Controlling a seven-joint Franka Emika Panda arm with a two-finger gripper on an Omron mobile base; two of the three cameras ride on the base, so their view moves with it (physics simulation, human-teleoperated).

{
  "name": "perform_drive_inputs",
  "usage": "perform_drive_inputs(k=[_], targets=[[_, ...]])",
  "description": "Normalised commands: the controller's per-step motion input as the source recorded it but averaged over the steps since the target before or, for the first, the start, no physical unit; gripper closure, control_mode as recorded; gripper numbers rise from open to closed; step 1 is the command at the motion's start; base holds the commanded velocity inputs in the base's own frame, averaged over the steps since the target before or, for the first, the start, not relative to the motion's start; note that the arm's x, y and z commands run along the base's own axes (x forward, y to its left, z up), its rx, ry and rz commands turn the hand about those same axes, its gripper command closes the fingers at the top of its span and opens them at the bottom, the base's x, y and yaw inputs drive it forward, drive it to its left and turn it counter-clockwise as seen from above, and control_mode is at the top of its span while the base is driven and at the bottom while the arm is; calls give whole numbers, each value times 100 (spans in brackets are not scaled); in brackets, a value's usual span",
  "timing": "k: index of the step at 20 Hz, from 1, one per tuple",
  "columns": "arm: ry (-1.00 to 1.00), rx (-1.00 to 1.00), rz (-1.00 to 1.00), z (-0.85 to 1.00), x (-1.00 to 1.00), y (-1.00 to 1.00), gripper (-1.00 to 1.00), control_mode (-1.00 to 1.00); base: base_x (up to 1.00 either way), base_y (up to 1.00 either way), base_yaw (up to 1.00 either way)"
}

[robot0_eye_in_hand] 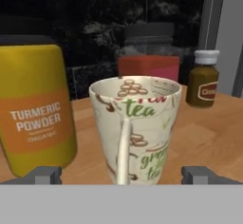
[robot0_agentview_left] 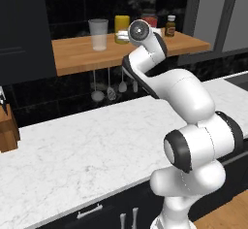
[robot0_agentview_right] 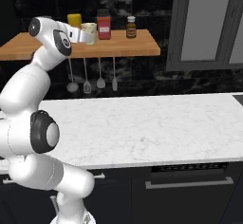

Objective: Gather all objects into one cabinet and sort the glasses and bowls to opposite sides.

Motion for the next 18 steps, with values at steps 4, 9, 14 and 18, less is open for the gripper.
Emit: perform_drive_inputs(k=[4,9,14,18], targets=[[0,0,-6,-10,12,0,100,-100,0,0,0],[-1,1,-11,-1,7,-1,100,-100,0,0,0],[-5,2,-15,0,0,0,100,-100,0,0,0],[0,0,-3,-2,-19,1,100,-100,0,0,0]])
